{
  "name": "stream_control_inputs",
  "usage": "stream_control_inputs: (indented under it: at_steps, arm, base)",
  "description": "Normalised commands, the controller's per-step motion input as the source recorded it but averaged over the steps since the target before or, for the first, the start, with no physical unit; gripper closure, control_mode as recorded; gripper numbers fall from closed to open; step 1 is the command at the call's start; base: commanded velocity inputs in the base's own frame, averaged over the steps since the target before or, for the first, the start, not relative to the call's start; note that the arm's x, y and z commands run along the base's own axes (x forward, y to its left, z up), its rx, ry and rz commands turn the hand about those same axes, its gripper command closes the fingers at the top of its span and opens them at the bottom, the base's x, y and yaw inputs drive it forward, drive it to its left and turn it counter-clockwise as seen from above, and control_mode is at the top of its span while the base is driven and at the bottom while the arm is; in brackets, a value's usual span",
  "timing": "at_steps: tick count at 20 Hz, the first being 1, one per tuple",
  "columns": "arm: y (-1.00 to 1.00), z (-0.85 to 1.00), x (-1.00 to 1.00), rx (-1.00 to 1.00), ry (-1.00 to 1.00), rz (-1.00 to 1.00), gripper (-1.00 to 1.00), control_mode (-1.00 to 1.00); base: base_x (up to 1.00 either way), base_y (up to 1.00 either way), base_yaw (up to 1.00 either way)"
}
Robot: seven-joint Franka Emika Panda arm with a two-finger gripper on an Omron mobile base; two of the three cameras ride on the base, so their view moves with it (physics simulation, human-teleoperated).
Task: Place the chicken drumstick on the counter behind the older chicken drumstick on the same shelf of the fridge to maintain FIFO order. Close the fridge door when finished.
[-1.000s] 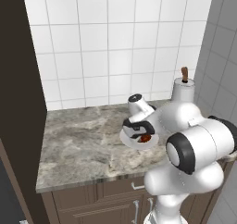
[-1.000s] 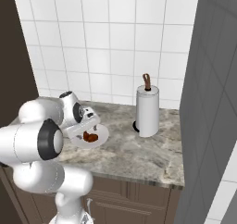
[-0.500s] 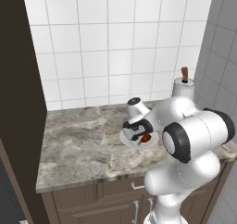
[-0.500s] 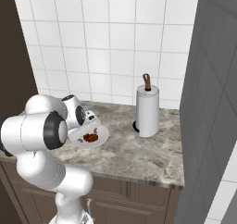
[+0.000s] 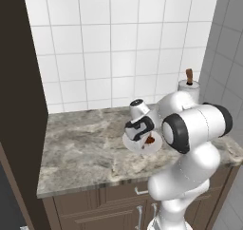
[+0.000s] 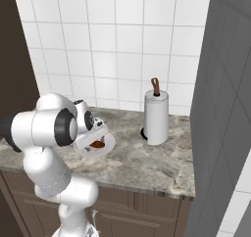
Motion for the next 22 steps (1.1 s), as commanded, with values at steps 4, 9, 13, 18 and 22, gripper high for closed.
stream_control_inputs:
  at_steps: [4, 9, 13, 18, 22]
  arm:
    - [0.00, -0.36, 0.21, 0.00, 0.08, 0.08, -1.00, -1.00]
    - [0.00, -0.48, 0.17, 0.00, 0.10, 0.08, 1.00, -1.00]
    - [0.00, -0.41, 0.04, 0.00, 0.09, 0.07, 1.00, -1.00]
    - [0.00, 0.01, -0.16, 0.02, -0.10, 0.03, 1.00, -1.00]
    - [-0.08, 0.44, -0.75, 0.05, -0.27, 0.00, 1.00, -1.00]
  base:
    - [0.00, 0.00, 0.00]
    - [0.00, 0.00, 0.00]
    - [0.00, 0.00, 0.00]
    - [0.00, 0.00, 0.00]
    - [0.00, 0.00, 0.00]
